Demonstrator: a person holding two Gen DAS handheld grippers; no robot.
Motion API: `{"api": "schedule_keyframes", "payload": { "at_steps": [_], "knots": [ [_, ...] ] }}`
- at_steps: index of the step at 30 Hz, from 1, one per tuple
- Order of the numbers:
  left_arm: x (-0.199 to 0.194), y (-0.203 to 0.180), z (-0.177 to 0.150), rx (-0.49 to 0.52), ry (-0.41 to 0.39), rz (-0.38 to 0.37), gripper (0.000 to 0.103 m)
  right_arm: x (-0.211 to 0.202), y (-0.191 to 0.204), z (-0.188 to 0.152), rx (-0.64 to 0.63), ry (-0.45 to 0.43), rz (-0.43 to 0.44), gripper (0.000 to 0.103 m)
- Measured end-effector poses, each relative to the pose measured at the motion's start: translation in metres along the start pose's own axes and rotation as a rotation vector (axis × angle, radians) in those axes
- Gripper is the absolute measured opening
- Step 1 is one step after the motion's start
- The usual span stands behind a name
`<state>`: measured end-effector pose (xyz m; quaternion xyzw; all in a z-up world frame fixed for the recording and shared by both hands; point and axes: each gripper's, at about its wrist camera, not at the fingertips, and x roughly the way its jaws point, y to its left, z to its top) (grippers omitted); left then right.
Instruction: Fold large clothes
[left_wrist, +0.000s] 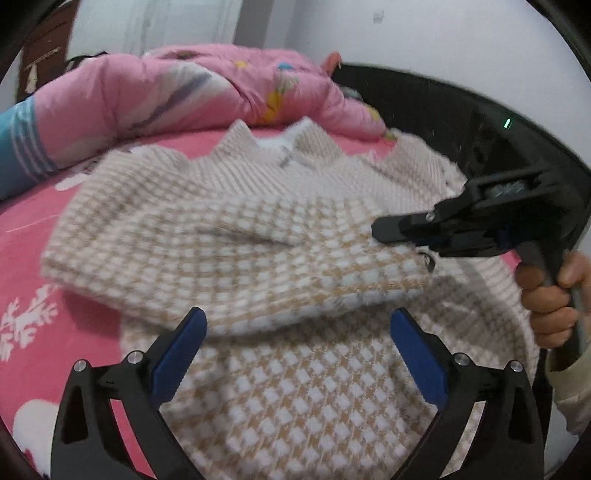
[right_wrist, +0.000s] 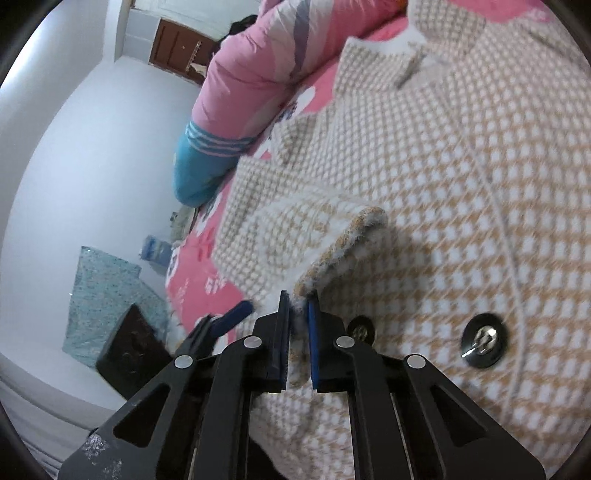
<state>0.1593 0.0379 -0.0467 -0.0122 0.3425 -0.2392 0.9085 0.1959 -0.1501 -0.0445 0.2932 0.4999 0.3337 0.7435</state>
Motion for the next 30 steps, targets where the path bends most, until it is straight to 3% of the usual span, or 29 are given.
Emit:
{"api": "schedule_keyframes", "payload": {
  "at_steps": [2,3,4,7,8,10,11,15,19,22,27,30],
  "knots": [
    [-0.016,0.007,-0.005,-0.032,-0.032,0.039,0.098,0.002,-0.010,-0.001,0.029,0.023,0.005,0.021],
    [-0.023,0.011,-0.008,-0.042,-0.036,0.077,0.098,0.005,-0.015,-0.003,0.040,0.040,0.006,0.036],
    [-0.026,0.015,-0.010,-0.044,-0.033,0.104,0.098,0.009,-0.019,-0.006,0.045,0.061,0.005,0.044],
    [-0.032,0.022,-0.017,-0.045,-0.021,0.196,0.098,0.016,-0.022,-0.011,0.035,0.086,-0.007,0.044],
    [-0.031,0.024,-0.018,-0.043,-0.009,0.231,0.098,0.017,-0.020,-0.010,0.019,0.081,-0.014,0.043],
    [-0.030,0.032,-0.021,-0.056,0.016,0.313,0.098,0.020,-0.014,-0.006,-0.013,0.076,-0.053,0.011],
    [-0.028,0.038,-0.018,-0.071,0.019,0.330,0.098,0.019,-0.010,-0.004,-0.033,0.068,-0.077,0.008],
    [-0.024,0.056,-0.010,-0.141,0.016,0.369,0.098,-0.008,0.024,0.017,-0.142,-0.043,-0.123,0.006],
    [-0.017,0.080,0.004,-0.209,0.034,0.419,0.098,-0.078,0.050,0.060,-0.211,-0.221,-0.141,0.006],
    [-0.007,0.091,0.020,-0.229,0.052,0.420,0.098,-0.112,0.053,0.076,-0.231,-0.296,-0.176,0.006],
    [0.029,0.104,0.041,-0.215,0.114,0.465,0.098,-0.113,0.018,0.100,-0.204,-0.258,-0.314,0.006],
    [0.042,0.109,0.044,-0.221,0.145,0.488,0.098,-0.118,0.023,0.109,-0.258,-0.273,-0.355,0.006]
  ]
}}
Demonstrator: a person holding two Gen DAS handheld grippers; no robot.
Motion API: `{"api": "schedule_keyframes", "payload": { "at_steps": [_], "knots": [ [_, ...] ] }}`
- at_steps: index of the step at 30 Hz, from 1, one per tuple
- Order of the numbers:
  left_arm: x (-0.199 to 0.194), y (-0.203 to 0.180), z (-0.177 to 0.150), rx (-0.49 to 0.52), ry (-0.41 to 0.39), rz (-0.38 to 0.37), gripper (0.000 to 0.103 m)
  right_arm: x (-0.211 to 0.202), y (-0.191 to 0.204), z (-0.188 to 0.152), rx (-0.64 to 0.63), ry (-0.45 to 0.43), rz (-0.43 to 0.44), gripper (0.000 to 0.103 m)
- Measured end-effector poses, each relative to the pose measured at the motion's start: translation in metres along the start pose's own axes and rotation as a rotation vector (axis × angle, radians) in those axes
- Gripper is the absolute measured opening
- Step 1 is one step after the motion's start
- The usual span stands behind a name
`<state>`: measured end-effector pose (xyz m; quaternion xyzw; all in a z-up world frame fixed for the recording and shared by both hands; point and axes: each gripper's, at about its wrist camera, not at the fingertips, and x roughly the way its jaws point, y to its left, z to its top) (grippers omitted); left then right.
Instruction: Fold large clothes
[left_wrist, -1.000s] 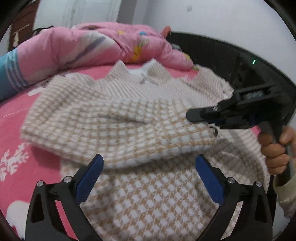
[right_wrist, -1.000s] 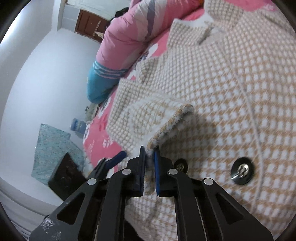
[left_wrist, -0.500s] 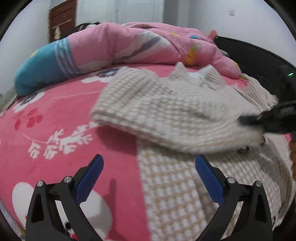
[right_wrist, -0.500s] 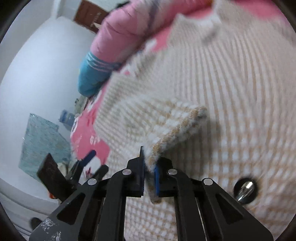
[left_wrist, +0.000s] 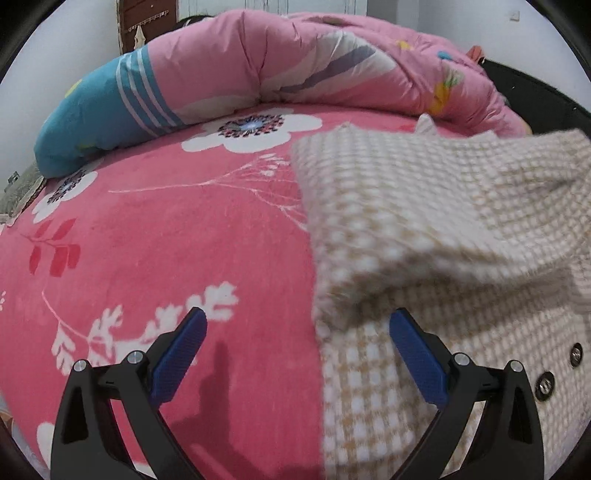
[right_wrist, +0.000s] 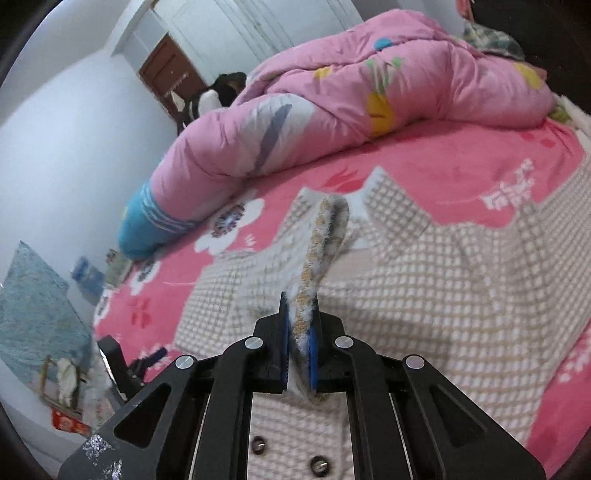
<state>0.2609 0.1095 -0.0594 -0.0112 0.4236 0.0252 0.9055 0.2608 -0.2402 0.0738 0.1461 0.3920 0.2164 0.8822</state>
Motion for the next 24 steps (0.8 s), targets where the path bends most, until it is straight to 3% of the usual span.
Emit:
{"api": "schedule_keyframes", "payload": {
  "at_steps": [5,10,12,15,18,21,24],
  "knots": [
    [0.005,-0.002,-0.007,-0.005,0.022,-0.018,0.098,0.003,-0.012,0.007,-0.036,-0.013,-0.070,0.006],
    [-0.002,0.004,-0.010,-0.009,-0.005,-0.089,0.098,0.069,-0.071,-0.023,0.062,0.159,-0.186,0.006],
    [-0.012,0.006,-0.009,0.001,-0.039,-0.132,0.098,0.065,-0.077,-0.026,0.099,0.151,-0.143,0.006],
    [-0.033,0.013,-0.002,0.006,-0.100,-0.203,0.098,0.031,-0.069,-0.016,0.102,0.073,-0.037,0.006],
    [-0.049,0.027,0.016,-0.045,-0.148,-0.283,0.098,0.003,-0.066,-0.012,0.085,0.014,-0.004,0.006],
    [-0.040,0.040,0.040,-0.141,-0.120,-0.359,0.098,0.015,-0.087,-0.023,0.117,0.065,-0.019,0.006],
    [0.001,0.045,0.063,-0.240,-0.019,-0.474,0.095,0.054,-0.111,-0.038,0.169,0.166,-0.060,0.006]
  ]
}}
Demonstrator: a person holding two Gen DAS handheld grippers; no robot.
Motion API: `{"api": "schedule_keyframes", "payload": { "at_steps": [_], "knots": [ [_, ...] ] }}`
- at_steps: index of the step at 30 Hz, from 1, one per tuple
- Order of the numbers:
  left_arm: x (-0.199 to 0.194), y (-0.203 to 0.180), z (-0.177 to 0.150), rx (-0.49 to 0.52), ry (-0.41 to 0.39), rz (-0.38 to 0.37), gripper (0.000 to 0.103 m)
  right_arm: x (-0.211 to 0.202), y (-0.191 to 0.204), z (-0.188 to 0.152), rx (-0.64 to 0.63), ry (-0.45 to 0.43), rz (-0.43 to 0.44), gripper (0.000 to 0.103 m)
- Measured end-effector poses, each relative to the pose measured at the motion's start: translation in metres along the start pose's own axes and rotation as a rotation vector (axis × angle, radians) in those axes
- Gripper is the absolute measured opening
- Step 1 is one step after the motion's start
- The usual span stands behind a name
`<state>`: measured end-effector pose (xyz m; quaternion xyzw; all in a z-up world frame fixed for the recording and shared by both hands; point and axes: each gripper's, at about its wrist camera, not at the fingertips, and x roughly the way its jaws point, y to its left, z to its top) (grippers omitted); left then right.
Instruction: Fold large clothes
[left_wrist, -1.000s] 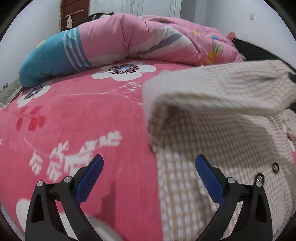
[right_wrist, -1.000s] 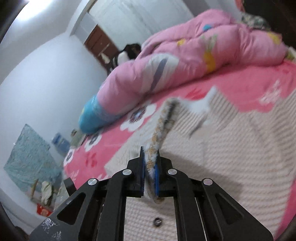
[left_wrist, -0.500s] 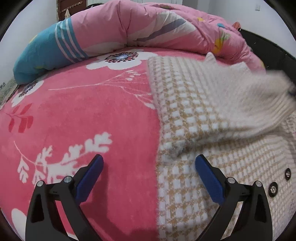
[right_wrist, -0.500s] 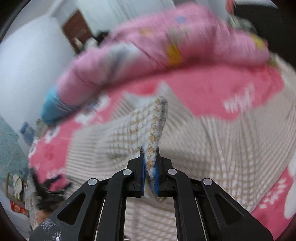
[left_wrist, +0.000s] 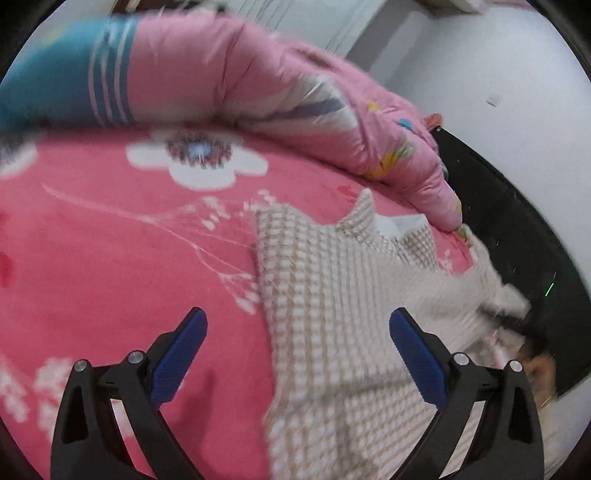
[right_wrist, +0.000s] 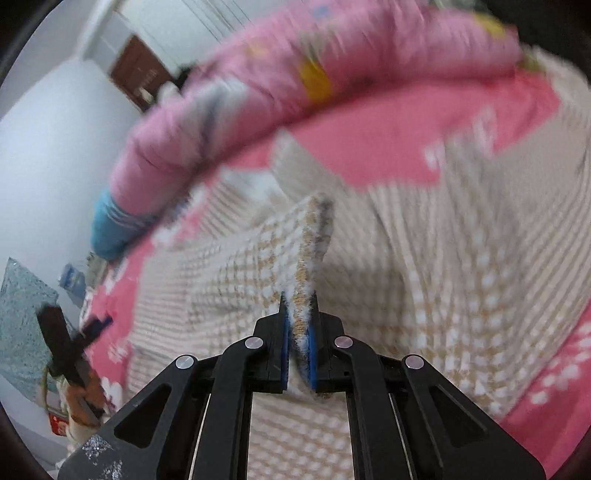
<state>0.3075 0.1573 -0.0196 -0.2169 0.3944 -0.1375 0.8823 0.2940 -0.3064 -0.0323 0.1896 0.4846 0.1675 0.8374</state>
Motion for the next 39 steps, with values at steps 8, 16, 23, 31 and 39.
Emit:
{"api": "schedule_keyframes", "payload": {
  "at_steps": [8,16,23,31,39],
  "knots": [
    [0.073,0.033,0.040,-0.205,0.111,-0.103,0.051,0.005,-0.015,-0.003,-0.007,0.010,0.020,0.006],
    [0.037,-0.025,0.042,0.086,-0.022,0.058,0.011,-0.023,0.019,0.004,-0.087,-0.057,0.068,0.006],
    [0.080,0.010,0.038,0.034,0.077,0.278,0.025,0.034,0.013,0.004,-0.083,0.038,-0.084,0.008],
    [0.013,-0.002,0.043,0.016,-0.113,0.143,0.049,0.025,0.037,0.009,-0.160,-0.012,-0.168,0.008],
    [0.056,-0.075,-0.003,0.170,0.069,0.017,0.050,0.000,0.049,0.020,-0.182,-0.140,-0.263,0.029]
  ]
}}
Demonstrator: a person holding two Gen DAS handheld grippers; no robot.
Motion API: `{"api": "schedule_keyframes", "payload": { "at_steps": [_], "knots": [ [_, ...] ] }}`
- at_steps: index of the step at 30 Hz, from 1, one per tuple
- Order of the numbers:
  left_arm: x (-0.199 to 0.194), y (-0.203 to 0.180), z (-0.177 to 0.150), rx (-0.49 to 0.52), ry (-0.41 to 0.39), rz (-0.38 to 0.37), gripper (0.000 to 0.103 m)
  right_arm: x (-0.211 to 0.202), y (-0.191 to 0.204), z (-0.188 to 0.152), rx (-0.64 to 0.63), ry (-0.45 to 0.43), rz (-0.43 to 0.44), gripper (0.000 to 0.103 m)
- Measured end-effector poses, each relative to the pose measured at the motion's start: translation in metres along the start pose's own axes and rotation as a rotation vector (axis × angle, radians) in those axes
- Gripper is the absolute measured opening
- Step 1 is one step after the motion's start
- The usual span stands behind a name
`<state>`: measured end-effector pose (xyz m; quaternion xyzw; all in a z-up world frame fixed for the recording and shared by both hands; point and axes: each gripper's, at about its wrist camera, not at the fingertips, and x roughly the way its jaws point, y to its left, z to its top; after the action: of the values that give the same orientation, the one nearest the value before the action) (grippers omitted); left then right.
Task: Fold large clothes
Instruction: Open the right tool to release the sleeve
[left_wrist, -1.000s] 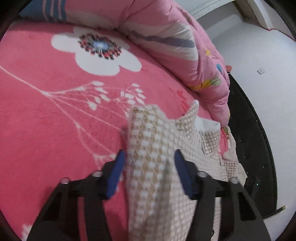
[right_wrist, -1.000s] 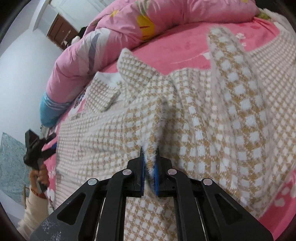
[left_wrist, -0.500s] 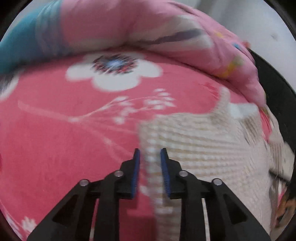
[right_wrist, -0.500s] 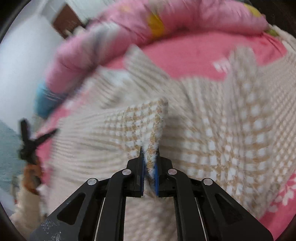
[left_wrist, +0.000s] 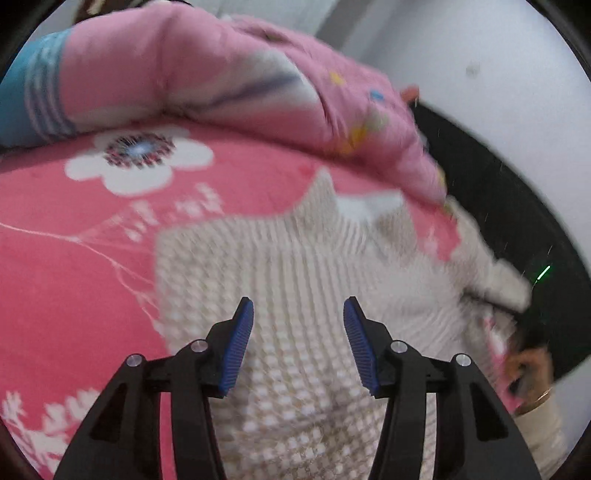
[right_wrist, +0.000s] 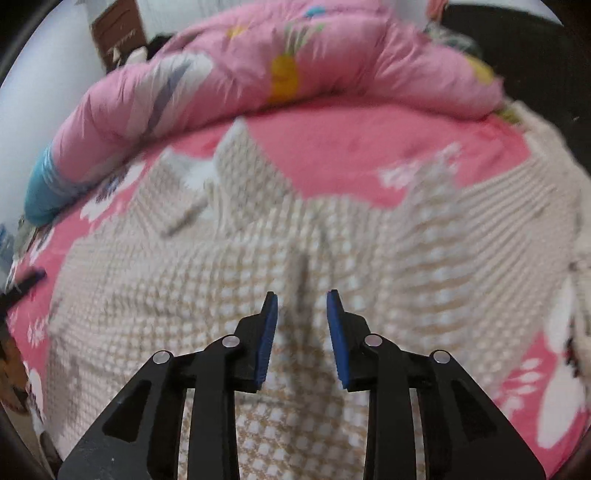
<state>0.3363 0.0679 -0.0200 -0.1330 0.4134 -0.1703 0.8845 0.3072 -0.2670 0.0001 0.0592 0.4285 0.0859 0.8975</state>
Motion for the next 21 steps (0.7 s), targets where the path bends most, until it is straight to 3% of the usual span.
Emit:
{"api": "schedule_keyframes", "payload": {
  "at_steps": [3,6,8,10,12,14,16,18,20,21],
  "knots": [
    [0.026,-0.002,-0.019,0.019,0.072,0.071,0.050,-0.007,0.013,-0.001,-0.063,-0.014,0.049,0.029],
    [0.030,-0.002,-0.030,-0.005,0.030,0.085,0.050,0.019,0.032,-0.010,-0.129,0.046,0.099,0.042],
    [0.025,-0.003,-0.029,-0.022,0.025,0.094,0.050,0.060,0.038,-0.024,-0.153,0.164,0.056,0.046],
    [0.018,-0.009,-0.028,-0.019,0.012,0.086,0.050,0.074,0.039,-0.031,-0.166,0.155,0.038,0.046],
    [0.008,-0.018,-0.027,0.005,-0.008,0.071,0.052,0.065,0.036,-0.027,-0.132,0.154,0.052,0.046],
    [0.009,-0.031,-0.025,0.046,-0.015,0.069,0.057,0.047,0.027,-0.024,-0.096,0.148,0.099,0.053],
    [0.019,-0.037,-0.025,0.068,0.009,0.103,0.063,0.021,0.008,-0.018,-0.071,0.094,0.117,0.069],
    [0.034,-0.034,-0.029,0.060,0.045,0.154,0.066,-0.010,-0.028,-0.010,-0.015,0.028,0.104,0.070],
    [0.041,-0.029,-0.034,0.050,0.032,0.162,0.068,-0.030,-0.065,-0.004,0.059,-0.014,0.090,0.070],
    [0.041,-0.032,-0.036,0.065,0.019,0.157,0.075,-0.038,-0.089,-0.002,0.105,-0.034,0.072,0.070]
  ]
}}
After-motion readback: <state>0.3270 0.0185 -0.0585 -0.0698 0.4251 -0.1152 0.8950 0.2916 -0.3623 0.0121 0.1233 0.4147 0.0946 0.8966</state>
